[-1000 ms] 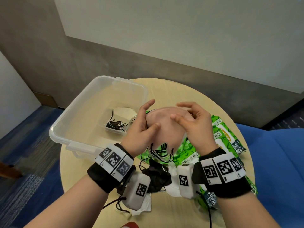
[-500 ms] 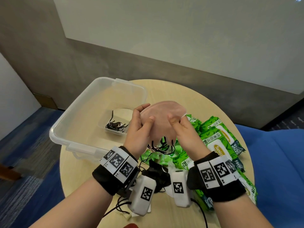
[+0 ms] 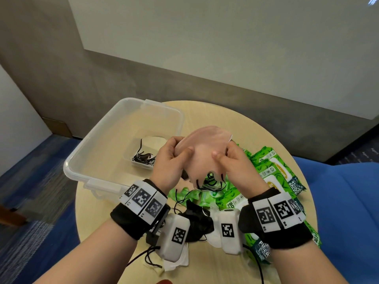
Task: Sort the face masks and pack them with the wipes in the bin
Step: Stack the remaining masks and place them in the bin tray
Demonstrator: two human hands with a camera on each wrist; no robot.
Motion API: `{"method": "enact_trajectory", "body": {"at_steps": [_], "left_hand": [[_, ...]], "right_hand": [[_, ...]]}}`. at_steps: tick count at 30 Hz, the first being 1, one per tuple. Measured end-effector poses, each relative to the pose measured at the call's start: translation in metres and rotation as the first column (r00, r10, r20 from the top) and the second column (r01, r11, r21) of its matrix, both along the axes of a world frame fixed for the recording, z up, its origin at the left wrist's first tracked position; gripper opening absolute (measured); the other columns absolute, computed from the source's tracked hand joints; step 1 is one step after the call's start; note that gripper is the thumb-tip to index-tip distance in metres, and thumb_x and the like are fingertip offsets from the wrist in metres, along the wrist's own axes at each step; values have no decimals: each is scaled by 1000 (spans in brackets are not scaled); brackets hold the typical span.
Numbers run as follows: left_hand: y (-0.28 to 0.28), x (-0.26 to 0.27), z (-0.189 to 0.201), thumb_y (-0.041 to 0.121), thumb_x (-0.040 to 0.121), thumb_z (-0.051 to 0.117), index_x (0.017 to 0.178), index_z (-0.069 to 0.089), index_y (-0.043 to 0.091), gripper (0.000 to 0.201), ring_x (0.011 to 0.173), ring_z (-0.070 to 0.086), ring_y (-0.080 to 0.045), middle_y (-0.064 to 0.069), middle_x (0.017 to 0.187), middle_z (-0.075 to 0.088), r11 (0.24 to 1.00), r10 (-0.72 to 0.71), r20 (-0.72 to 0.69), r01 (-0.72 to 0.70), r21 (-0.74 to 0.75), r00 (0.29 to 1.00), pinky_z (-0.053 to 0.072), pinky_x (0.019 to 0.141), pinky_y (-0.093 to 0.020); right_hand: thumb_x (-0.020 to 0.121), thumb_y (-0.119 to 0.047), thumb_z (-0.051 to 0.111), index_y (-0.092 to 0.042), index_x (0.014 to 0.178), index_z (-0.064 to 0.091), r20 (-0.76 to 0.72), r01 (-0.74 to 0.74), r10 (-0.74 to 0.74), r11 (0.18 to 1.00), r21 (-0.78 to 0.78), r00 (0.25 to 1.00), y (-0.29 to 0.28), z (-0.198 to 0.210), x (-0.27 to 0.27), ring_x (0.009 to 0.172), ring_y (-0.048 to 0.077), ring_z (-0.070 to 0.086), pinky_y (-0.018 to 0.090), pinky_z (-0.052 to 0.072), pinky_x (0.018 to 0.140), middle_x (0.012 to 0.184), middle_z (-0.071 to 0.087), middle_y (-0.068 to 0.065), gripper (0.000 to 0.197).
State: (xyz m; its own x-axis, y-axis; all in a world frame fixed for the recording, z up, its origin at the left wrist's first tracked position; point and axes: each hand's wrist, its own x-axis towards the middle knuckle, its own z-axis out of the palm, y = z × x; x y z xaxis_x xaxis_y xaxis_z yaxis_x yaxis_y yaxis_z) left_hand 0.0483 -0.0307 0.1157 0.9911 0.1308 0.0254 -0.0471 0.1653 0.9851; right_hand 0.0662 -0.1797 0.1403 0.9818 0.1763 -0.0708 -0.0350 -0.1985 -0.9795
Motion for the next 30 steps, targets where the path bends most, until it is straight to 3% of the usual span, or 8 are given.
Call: {"method": "enact_trajectory", "body": {"at_steps": [3, 7, 12, 16, 19, 24, 27, 30], "left_hand": [[6, 4, 4, 4, 84, 65, 95, 54, 11, 16, 54, 58, -4, -4, 78, 60, 996, -81, -43, 83, 41, 996, 48, 46, -21], [5, 7, 6, 21, 67, 68, 104, 60, 13, 38, 85, 65, -19, -13, 99, 68, 967, -229, -62, 234, 100, 972, 53, 78, -35], [2, 3, 5, 6, 66, 76, 81, 65, 9, 19, 67, 58, -6, 2, 71, 66, 984, -167, -17, 168, 59, 986, 46, 62, -17], [-2, 1, 4, 0, 67, 79, 93, 64, -2, 31, 73, 58, -9, -6, 82, 65, 986, -163, -23, 164, 32, 986, 47, 68, -20], [-3, 2, 3, 14, 59, 75, 91, 63, 10, 34, 71, 61, -8, -5, 82, 66, 985, -169, -17, 169, 18, 985, 50, 70, -24], [-2, 1, 1, 42, 65, 69, 113, 51, 46, 52, 97, 64, -34, -13, 108, 65, 981, -131, 47, 122, 149, 990, 51, 86, -53], [0, 1, 1, 19, 74, 65, 128, 40, 52, 68, 101, 63, -29, 4, 118, 62, 970, -201, 132, 178, 168, 971, 52, 88, -45], [1, 4, 4, -1, 74, 61, 107, 65, 30, 45, 84, 61, -15, 10, 97, 68, 961, -250, 108, 233, 150, 962, 50, 74, -28]], "right_hand": [[91, 3, 48, -7, 109, 57, 31, -73, 74, 996, -52, 997, -6, 5, 2, 94, 20, 61, 32, 48, 85, 105, 65, 10, 22], [83, 5, 60, -8, 89, 68, 93, -134, 148, 981, -143, 985, -8, 11, 3, 77, 13, 58, 25, 47, 70, 85, 66, 10, 16], [78, -1, 69, 1, 87, 69, 121, -70, 85, 990, -125, 989, -9, 8, 4, 49, 1, 50, 15, 40, 47, 72, 63, 9, 9], [78, 1, 68, 4, 88, 69, 106, -112, 128, 983, -145, 986, -11, 2, 7, 67, 6, 57, 21, 45, 66, 77, 66, 11, 10], [80, 0, 66, -4, 81, 69, 77, -127, 137, 984, -125, 988, -12, -1, 7, 67, 7, 57, 21, 45, 66, 75, 66, 8, 5], [81, -5, 67, -5, 75, 65, 87, -83, 88, 995, -64, 992, -11, -2, 10, 66, 12, 55, 21, 44, 62, 72, 62, 9, 6], [82, -6, 65, -9, 72, 61, 87, -43, 49, 997, -68, 995, -11, -4, 13, 56, 9, 50, 19, 42, 53, 65, 58, 7, 11], [85, -9, 63, -13, 73, 59, 61, -66, 70, 996, -64, 996, -12, -2, 10, 40, 4, 40, 14, 34, 40, 51, 54, -8, 13]]}}
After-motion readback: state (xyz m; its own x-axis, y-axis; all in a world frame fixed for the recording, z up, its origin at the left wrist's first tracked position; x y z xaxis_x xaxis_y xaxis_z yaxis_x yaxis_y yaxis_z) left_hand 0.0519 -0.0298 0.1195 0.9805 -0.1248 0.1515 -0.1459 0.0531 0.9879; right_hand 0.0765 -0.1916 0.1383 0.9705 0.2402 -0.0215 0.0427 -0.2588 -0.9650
